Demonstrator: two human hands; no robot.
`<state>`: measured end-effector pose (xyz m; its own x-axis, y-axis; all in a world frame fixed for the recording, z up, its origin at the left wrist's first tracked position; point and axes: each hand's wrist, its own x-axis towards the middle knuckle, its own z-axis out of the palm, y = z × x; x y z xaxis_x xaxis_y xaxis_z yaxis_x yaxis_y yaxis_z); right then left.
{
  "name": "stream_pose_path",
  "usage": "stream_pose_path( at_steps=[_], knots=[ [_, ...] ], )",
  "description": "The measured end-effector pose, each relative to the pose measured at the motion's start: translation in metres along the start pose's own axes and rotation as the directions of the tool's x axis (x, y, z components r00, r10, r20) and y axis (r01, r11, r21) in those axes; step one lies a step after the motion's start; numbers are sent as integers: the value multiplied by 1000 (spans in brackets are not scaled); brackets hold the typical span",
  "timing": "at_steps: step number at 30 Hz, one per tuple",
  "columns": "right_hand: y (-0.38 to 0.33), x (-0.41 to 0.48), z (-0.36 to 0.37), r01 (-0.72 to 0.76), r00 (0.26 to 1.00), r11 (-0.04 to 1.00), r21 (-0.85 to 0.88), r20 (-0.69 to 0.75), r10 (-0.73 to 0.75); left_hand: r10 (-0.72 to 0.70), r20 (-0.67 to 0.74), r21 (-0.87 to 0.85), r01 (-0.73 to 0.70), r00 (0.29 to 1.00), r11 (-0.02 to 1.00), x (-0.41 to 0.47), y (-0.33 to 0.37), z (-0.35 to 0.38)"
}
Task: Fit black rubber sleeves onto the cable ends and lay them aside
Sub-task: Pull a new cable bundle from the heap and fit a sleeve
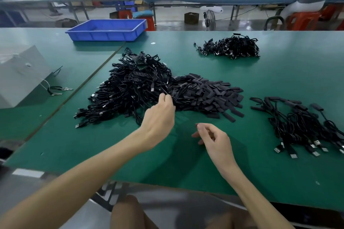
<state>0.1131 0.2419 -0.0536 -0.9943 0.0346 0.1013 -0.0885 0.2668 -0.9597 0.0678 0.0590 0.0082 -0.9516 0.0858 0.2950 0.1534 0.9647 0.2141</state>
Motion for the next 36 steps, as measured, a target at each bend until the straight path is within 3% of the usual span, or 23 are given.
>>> stream_pose_path(
  at_steps=[6,14,19,24,27,30,36],
  knots=[
    [-3,0,-1,-12,997,999,-36,76,15,-43,80,-4,43,996,999,-26,8,13],
    [-9,-2,-4,-52,988,997,-53,144,59,41,177,-61,-30,983,998,-56,35,21],
    [-8,0,-3,-40,994,997,-70,94,47,139,261,-47,-131,955,990,-62,45,13],
    [-2,5,-1,-47,998,995,-92,36,50,209,434,-124,-172,876,977,-35,22,-17],
    [0,4,0,-67,997,993,-97,15,69,153,289,-159,-110,945,981,-2,3,-27],
    [-5,1,1,-66,998,995,-75,5,66,163,140,-36,-160,977,987,37,-20,-25],
    [-9,-1,0,-80,997,994,-70,-5,79,204,340,294,-310,918,904,76,-32,-1]
  ],
)
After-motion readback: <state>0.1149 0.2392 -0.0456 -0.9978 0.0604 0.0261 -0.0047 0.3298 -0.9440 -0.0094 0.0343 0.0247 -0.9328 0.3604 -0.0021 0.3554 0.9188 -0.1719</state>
